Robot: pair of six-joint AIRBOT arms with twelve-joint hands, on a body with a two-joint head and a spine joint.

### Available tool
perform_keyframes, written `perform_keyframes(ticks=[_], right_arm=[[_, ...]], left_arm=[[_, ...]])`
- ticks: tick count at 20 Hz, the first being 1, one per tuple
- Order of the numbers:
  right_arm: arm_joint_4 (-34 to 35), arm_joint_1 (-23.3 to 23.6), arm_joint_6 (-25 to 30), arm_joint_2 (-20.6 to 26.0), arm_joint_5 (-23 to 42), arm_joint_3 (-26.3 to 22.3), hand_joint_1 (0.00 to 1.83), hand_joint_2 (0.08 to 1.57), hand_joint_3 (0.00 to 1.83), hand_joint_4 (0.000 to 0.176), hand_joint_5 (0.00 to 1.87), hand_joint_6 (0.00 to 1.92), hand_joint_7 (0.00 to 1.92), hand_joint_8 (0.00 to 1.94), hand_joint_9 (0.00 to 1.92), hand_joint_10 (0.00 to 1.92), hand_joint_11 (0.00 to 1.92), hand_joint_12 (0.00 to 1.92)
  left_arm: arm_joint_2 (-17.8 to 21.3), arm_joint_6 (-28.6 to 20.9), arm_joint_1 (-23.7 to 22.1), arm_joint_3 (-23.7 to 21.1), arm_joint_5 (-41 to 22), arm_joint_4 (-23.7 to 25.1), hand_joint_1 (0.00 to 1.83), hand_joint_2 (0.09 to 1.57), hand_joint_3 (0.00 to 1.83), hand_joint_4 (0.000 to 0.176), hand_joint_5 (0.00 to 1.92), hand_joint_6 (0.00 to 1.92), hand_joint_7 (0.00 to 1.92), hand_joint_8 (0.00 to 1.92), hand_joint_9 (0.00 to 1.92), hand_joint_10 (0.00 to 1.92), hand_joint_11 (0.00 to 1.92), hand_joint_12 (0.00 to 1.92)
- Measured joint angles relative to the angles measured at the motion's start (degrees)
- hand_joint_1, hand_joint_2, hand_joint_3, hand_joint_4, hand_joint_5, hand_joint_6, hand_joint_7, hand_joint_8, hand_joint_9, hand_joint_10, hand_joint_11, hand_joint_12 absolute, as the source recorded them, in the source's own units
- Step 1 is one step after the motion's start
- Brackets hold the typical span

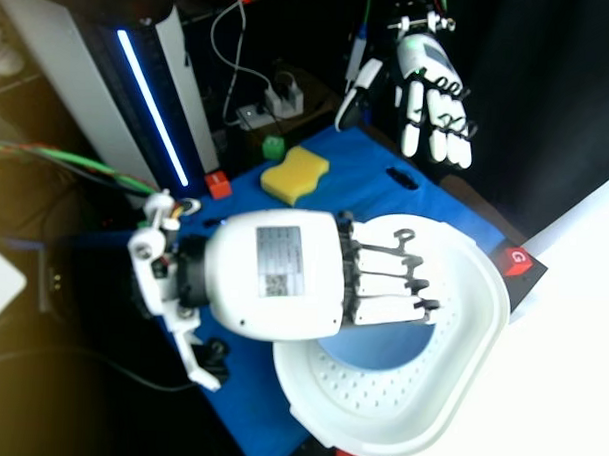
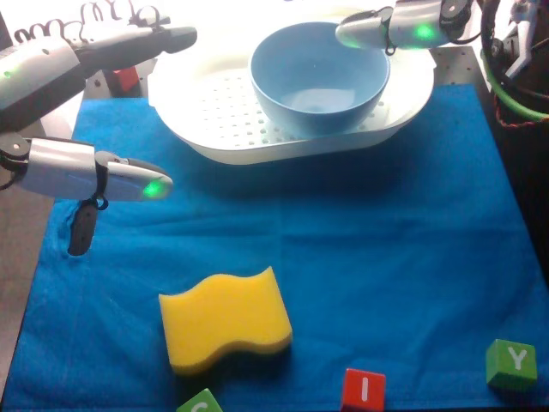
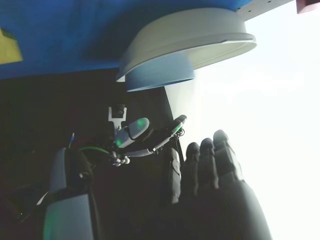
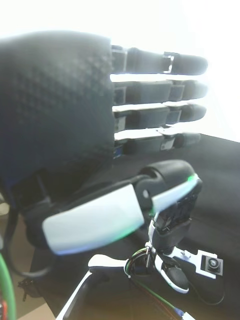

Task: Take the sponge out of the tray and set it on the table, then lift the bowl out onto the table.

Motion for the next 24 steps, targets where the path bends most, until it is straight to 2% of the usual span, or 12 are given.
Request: perform_keyframes(ticks=[1, 2, 4, 6, 7, 8, 11, 12, 14, 16, 21, 24], right_arm=[[-0.1, 0.0, 0.0, 0.0, 0.0, 0.0, 0.85, 1.35, 0.0, 0.025, 0.4, 0.0, 0.34, 0.0, 0.29, 0.0, 0.0, 0.67], [-0.2, 0.0, 0.0, 0.0, 0.0, 0.0, 0.89, 1.33, 0.0, 0.047, 0.4, 0.0, 0.33, 0.0, 0.28, 0.0, 0.0, 0.62], [-2.1, 0.0, 0.0, 0.0, -0.2, 0.0, 0.84, 1.34, 0.0, 0.028, 0.39, 0.0, 0.33, 0.0, 0.26, 0.0, 0.0, 0.56], [-6.0, 0.0, 0.0, -0.2, -1.3, -0.1, 0.73, 1.32, 0.0, 0.037, 0.34, 0.0, 0.31, 0.0, 0.26, 0.0, 0.0, 0.57], [-6.9, 0.0, 0.0, -0.3, -2.1, -0.5, 0.54, 1.31, 0.0, 0.005, 0.33, 0.0, 0.32, 0.0, 0.3, 0.0, 0.0, 0.72], [-7.9, 0.0, 0.0, -0.3, -2.5, -1.0, 0.39, 1.29, 0.0, 0.0, 0.32, 0.0, 0.32, 0.0, 0.36, 0.01, 0.0, 0.89], [-11.5, 0.0, 1.2, -0.5, -2.6, -2.1, 0.73, 1.15, 0.0, 0.008, 0.28, 0.0, 0.28, 0.0, 0.29, 0.0, 0.0, 0.67], [-12.8, 0.0, 1.2, -0.5, -2.9, -2.6, 0.74, 1.12, 0.0, 0.015, 0.27, 0.0, 0.27, 0.0, 0.28, 0.0, 0.0, 0.64], [-15.9, 0.0, 1.2, -0.3, -4.1, -4.0, 0.73, 1.11, 0.0, 0.03, 0.24, 0.0, 0.23, 0.0, 0.23, 0.0, 0.0, 0.49], [-18.6, 0.0, 2.4, -0.2, -4.6, -4.3, 0.85, 1.07, 0.0, 0.009, 0.26, 0.0, 0.23, 0.0, 0.23, 0.0, 0.0, 0.5], [-21.1, 0.0, 3.8, 0.3, -5.9, -4.2, 0.69, 1.14, 0.01, 0.0, 0.27, 0.0, 0.23, 0.0, 0.2, 0.0, 0.0, 0.34], [-21.4, 0.0, 3.8, 0.3, -6.6, -4.2, 0.61, 1.17, 0.01, 0.0, 0.26, 0.0, 0.24, 0.0, 0.23, 0.01, 0.0, 0.41]], left_arm=[[0.0, 0.0, 0.0, 0.0, 0.0, 0.0, 0.74, 0.88, 0.0, 0.105, 0.18, 0.0, 0.04, 0.0, 0.0, 0.0, 0.01, 0.0], [0.0, 0.0, 0.0, 0.0, 0.0, 0.0, 0.74, 0.88, 0.0, 0.102, 0.18, 0.0, 0.04, 0.0, 0.0, 0.0, 0.01, 0.0], [0.0, 0.0, 0.0, 0.0, 0.0, 0.0, 0.73, 0.89, 0.0, 0.103, 0.18, 0.0, 0.04, 0.0, 0.0, 0.0, 0.01, 0.0], [0.0, -0.1, 0.0, 0.0, 0.0, 0.0, 0.73, 0.89, 0.0, 0.102, 0.18, 0.0, 0.05, 0.0, 0.0, 0.0, 0.01, 0.01], [0.0, -0.1, 0.0, 0.0, 0.0, 0.0, 0.73, 0.89, 0.0, 0.099, 0.18, 0.0, 0.05, 0.0, 0.0, 0.0, 0.02, 0.01], [0.0, -0.1, 0.0, 0.0, -0.1, 0.0, 0.73, 0.89, 0.0, 0.097, 0.18, 0.0, 0.04, 0.0, 0.0, 0.0, 0.01, 0.01], [0.0, -0.1, 0.0, 0.0, -0.1, 0.0, 0.73, 0.89, 0.0, 0.098, 0.19, 0.0, 0.05, 0.0, 0.0, 0.0, 0.01, 0.01], [0.0, -0.2, 0.0, 0.0, -0.1, -0.2, 0.72, 0.88, 0.0, 0.109, 0.19, 0.0, 0.04, 0.0, 0.0, 0.0, 0.01, 0.01], [0.0, -0.2, 0.0, 0.0, -0.1, -0.2, 0.74, 0.89, 0.0, 0.092, 0.19, 0.0, 0.04, 0.0, 0.0, 0.0, 0.0, 0.0], [0.0, -0.2, 0.2, -0.1, -0.2, -0.2, 0.73, 0.88, 0.0, 0.093, 0.19, 0.0, 0.04, 0.0, 0.0, 0.0, 0.0, 0.0], [0.0, -0.2, 0.3, -0.1, -0.1, -0.3, 0.74, 0.89, 0.0, 0.092, 0.18, 0.0, 0.05, 0.0, 0.0, 0.0, 0.02, 0.01], [0.0, -0.2, 0.4, -0.1, -0.1, -0.4, 0.74, 0.89, 0.0, 0.11, 0.18, 0.0, 0.05, 0.0, 0.0, 0.0, 0.02, 0.01]])
